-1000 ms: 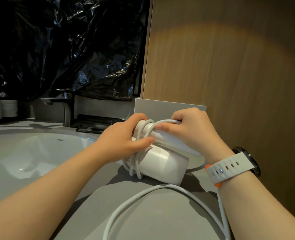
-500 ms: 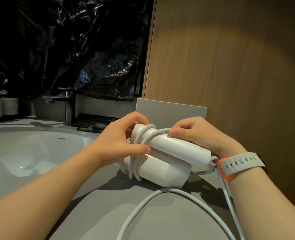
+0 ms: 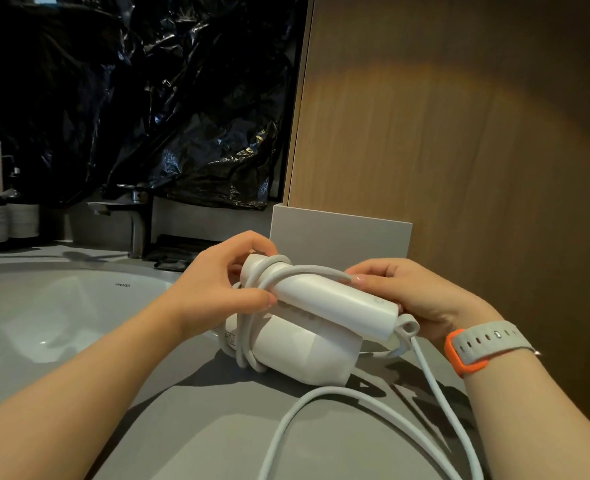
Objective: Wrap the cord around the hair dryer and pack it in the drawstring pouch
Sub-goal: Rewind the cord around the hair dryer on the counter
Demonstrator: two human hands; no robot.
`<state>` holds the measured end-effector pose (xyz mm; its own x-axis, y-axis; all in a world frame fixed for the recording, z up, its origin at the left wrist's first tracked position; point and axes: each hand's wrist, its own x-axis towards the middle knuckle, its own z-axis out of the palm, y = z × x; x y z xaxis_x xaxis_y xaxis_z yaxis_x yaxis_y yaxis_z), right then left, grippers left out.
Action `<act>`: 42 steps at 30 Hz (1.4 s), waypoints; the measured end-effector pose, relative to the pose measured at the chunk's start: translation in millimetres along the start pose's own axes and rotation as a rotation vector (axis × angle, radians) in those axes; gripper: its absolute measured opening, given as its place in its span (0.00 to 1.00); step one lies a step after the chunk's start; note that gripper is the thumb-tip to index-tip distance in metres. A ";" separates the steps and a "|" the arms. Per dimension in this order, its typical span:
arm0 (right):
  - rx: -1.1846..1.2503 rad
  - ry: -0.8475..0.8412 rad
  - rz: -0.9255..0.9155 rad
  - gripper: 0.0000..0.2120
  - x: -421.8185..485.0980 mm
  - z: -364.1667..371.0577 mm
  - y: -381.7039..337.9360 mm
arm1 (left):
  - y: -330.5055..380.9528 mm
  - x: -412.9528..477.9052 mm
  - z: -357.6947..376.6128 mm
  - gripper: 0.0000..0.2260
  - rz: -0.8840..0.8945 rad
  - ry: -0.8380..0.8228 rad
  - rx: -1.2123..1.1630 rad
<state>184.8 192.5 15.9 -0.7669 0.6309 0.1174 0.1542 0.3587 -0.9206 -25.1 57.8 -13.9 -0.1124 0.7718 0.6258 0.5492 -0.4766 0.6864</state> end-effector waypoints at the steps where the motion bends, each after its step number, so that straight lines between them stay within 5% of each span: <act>1: -0.059 0.085 0.002 0.11 1.7 1.8 -1.0 | 0.2 0.1 0.0 0.18 0.000 -0.003 -0.008; 6: -0.133 0.336 -0.175 0.16 14.3 18.6 -1.1 | -3.0 0.7 -1.5 0.17 -0.032 0.016 -0.086; 10: 0.043 0.293 -0.091 0.09 25.3 31.3 2.2 | -10.5 2.4 -4.1 0.21 -0.123 0.086 -0.185; 13: 0.168 0.196 0.085 0.13 32.6 41.2 12.1 | -13.0 1.5 -4.8 0.20 -0.230 0.127 -0.268; 21: -0.031 0.102 0.020 0.15 21.4 47.2 18.3 | -16.6 4.9 -10.9 0.23 -0.441 0.254 -0.689; 25: -0.121 0.078 -0.033 0.10 24.2 49.9 16.7 | -14.3 5.3 -15.6 0.13 -0.537 0.383 -0.839; 31: -0.396 0.251 -0.190 0.11 34.8 49.3 18.2 | -13.7 4.1 -21.5 0.08 -0.601 0.565 -0.848; 37: -0.556 0.246 -0.223 0.11 29.7 47.8 14.3 | -11.9 3.2 -24.7 0.12 -0.637 0.666 -0.915; 42: -0.670 0.416 -0.462 0.09 20.4 53.3 -1.9 | -13.7 3.3 -25.3 0.10 -0.637 0.686 -0.991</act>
<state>135.8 168.1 0.2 -0.5755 0.4759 0.6651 0.3169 0.8795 -0.3551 -53.9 56.2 -11.9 -0.6651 0.7457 -0.0395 -0.5390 -0.4428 0.7166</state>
